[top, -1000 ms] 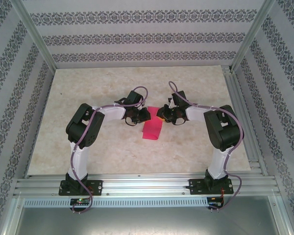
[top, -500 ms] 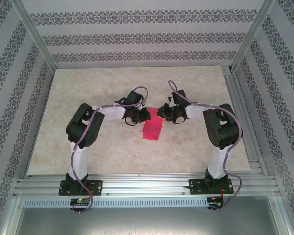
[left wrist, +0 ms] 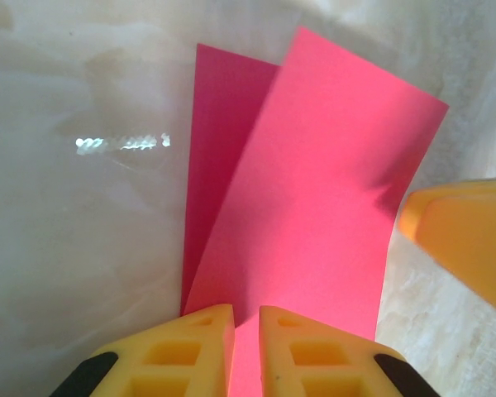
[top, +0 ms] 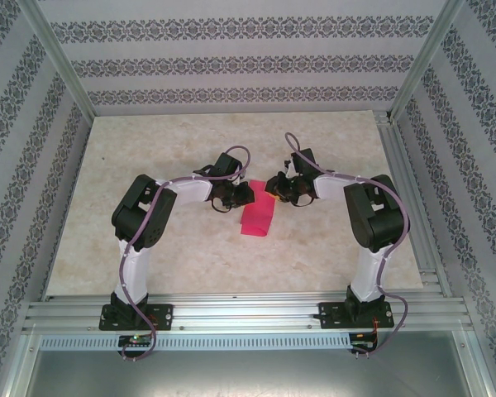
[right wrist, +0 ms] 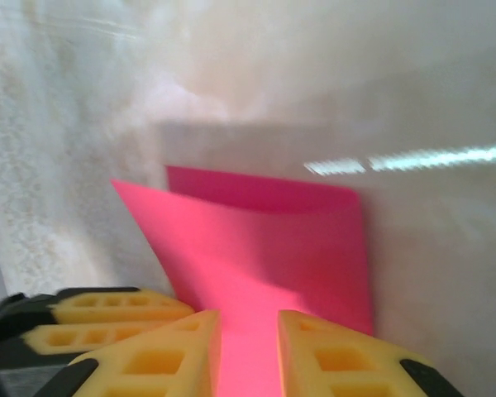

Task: Fold a paper plane with a square sheet of paper (pick it up from the middle)
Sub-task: Fold the square sheet of paper in half at the center of the table.

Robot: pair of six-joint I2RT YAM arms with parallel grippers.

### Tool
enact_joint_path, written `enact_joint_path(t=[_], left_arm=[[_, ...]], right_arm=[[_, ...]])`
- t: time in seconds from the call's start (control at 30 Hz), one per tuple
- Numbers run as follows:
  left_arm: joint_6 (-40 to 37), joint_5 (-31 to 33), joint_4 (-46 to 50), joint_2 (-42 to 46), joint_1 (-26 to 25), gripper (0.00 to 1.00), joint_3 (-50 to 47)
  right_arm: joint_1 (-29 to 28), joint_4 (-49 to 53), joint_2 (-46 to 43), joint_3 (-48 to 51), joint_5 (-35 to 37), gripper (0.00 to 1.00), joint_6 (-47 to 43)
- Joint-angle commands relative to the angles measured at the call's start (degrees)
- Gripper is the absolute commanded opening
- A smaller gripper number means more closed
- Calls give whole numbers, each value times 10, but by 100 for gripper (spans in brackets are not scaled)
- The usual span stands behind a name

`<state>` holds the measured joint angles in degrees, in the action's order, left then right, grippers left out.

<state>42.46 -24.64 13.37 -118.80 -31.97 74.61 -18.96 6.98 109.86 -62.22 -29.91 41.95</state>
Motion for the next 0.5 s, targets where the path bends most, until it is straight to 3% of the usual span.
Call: enact_joint_path(t=[0.0, 0.47], left_arm=[[-11, 6, 38, -23, -8, 19, 3], [-12, 6, 39, -23, -9, 19, 2]], right_arm=[[7, 0, 3, -30, 0, 25, -10], [21, 8, 77, -48, 27, 25, -24]])
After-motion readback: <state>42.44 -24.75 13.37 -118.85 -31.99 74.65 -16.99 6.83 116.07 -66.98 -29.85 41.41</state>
